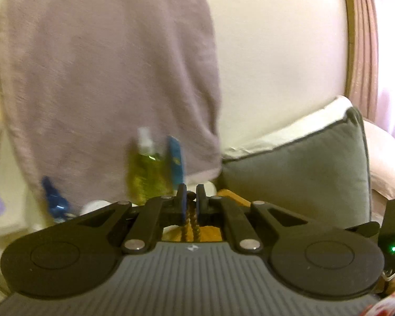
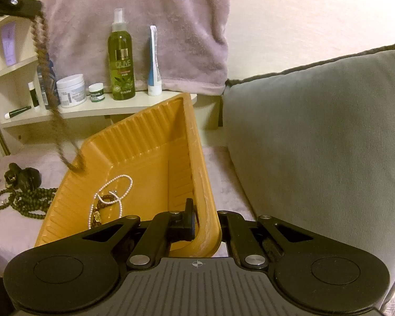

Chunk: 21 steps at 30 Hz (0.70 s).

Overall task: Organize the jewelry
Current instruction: 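Lift the brown bead strand upward with the left tool, then lower the brown bead strand into the orange tray and open the left tool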

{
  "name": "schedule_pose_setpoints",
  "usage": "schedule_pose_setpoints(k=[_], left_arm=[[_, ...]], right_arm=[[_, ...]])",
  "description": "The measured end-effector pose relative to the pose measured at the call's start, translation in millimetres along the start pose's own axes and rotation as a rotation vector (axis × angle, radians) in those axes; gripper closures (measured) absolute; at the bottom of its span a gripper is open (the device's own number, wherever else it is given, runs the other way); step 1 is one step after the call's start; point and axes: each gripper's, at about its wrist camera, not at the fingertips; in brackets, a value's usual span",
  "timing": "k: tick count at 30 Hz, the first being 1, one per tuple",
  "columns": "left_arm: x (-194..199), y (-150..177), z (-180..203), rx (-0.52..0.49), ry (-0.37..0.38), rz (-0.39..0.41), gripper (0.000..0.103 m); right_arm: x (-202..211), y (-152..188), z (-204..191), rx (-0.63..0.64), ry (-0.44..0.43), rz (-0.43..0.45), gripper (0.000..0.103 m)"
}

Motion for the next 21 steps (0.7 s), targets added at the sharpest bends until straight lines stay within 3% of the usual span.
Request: schedule_pose_setpoints(k=[14, 19, 21], left_arm=[[-66, 75, 57, -0.038, 0.113, -0.223, 0.097], [-71, 87, 58, -0.034, 0.115, -0.261, 0.096], [-68, 87, 53, -0.023, 0.106, -0.26, 0.091]], right_arm=[[-3, 2, 5, -0.016, -0.004, -0.01, 0.098], [-4, 2, 7, -0.018, -0.006, -0.014, 0.098], [-4, 2, 7, -0.019, -0.006, -0.015, 0.098]])
Point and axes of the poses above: each gripper's, at about its wrist camera, not at the fingertips, and x roughly against the way its jaws point, z to its right, y to its underside, and after that the axes turned 15 degrees about -y, right-handed
